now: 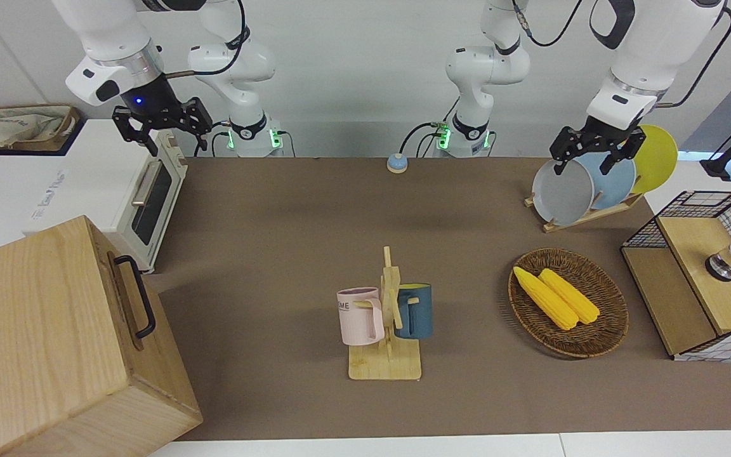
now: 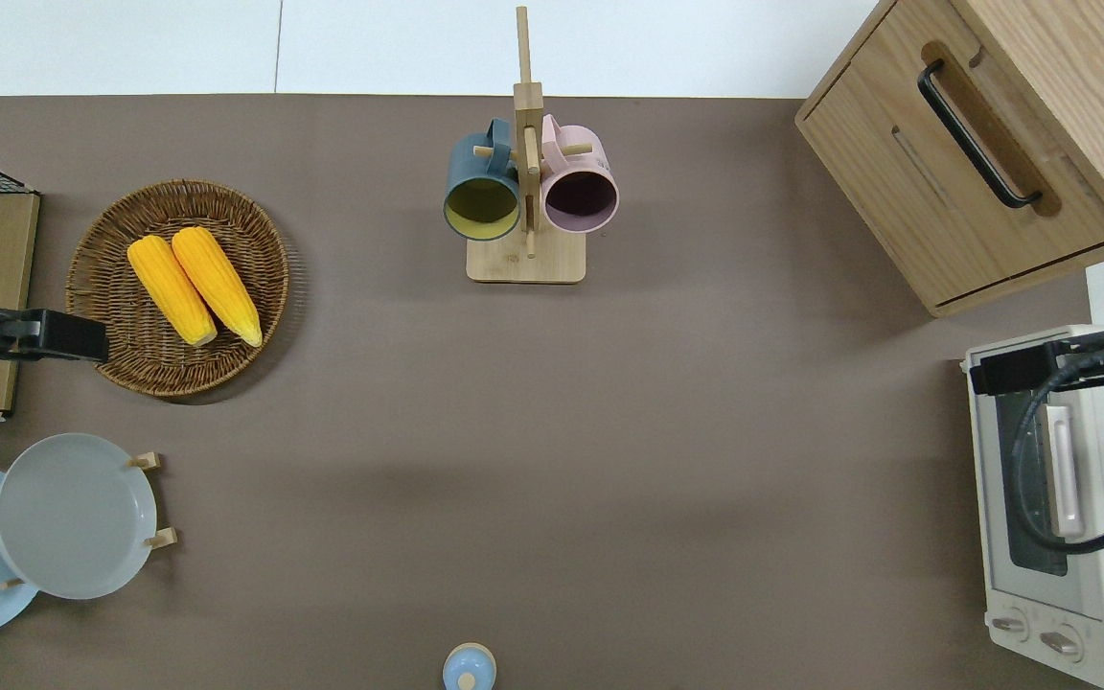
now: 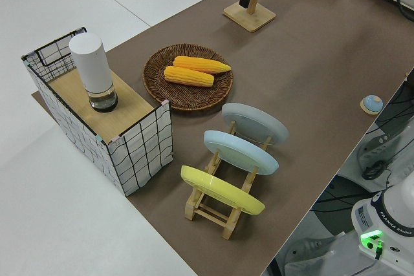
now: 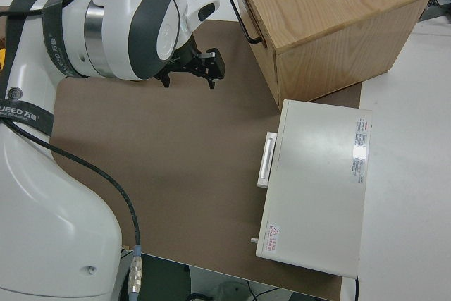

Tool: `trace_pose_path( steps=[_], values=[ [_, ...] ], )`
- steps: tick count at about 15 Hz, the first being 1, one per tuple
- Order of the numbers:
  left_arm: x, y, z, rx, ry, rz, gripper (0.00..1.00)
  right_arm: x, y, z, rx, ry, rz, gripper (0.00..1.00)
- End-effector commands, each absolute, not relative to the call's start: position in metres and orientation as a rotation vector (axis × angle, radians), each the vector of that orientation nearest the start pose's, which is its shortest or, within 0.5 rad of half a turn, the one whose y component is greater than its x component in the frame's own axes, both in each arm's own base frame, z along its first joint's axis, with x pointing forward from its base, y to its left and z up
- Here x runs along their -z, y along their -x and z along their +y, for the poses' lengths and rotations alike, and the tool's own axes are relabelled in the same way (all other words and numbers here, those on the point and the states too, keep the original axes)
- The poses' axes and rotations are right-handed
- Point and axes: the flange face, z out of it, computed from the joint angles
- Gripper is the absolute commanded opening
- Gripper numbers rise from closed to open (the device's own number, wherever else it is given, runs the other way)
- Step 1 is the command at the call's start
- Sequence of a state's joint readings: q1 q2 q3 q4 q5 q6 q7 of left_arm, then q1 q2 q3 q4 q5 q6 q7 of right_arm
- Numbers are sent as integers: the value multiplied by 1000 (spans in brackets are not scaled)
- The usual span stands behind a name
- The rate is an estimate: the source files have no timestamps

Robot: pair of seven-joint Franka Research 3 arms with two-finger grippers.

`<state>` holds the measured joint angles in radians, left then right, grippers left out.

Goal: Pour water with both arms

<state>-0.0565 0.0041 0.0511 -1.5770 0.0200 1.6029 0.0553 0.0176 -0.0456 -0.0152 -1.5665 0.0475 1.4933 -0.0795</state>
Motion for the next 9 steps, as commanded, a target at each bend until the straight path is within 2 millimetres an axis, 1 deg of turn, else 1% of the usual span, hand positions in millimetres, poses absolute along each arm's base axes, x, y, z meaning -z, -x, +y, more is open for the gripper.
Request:
trace_pose_path(
  steps=[1, 3, 4, 5, 8, 9],
  values=[
    [-623, -559, 4, 54, 3119, 97, 1000, -636, -525, 34, -34, 3079, -217, 992],
    [-623, -559, 8, 54, 3116, 92, 998, -630, -526, 44, -33, 3078, -244, 992],
    [-623, -559, 20, 60, 3117, 61, 998, -627, -526, 52, -31, 3077, -263, 992],
    [-623, -560, 26, 67, 3115, 75, 998, -626, -526, 57, -23, 3079, -253, 992],
    [-622, -558, 67, 74, 3114, 118, 998, -620, -526, 79, -19, 3083, -251, 992],
    [-622, -558, 78, 73, 3111, 137, 998, -614, -526, 89, -16, 3083, -266, 992]
  ],
)
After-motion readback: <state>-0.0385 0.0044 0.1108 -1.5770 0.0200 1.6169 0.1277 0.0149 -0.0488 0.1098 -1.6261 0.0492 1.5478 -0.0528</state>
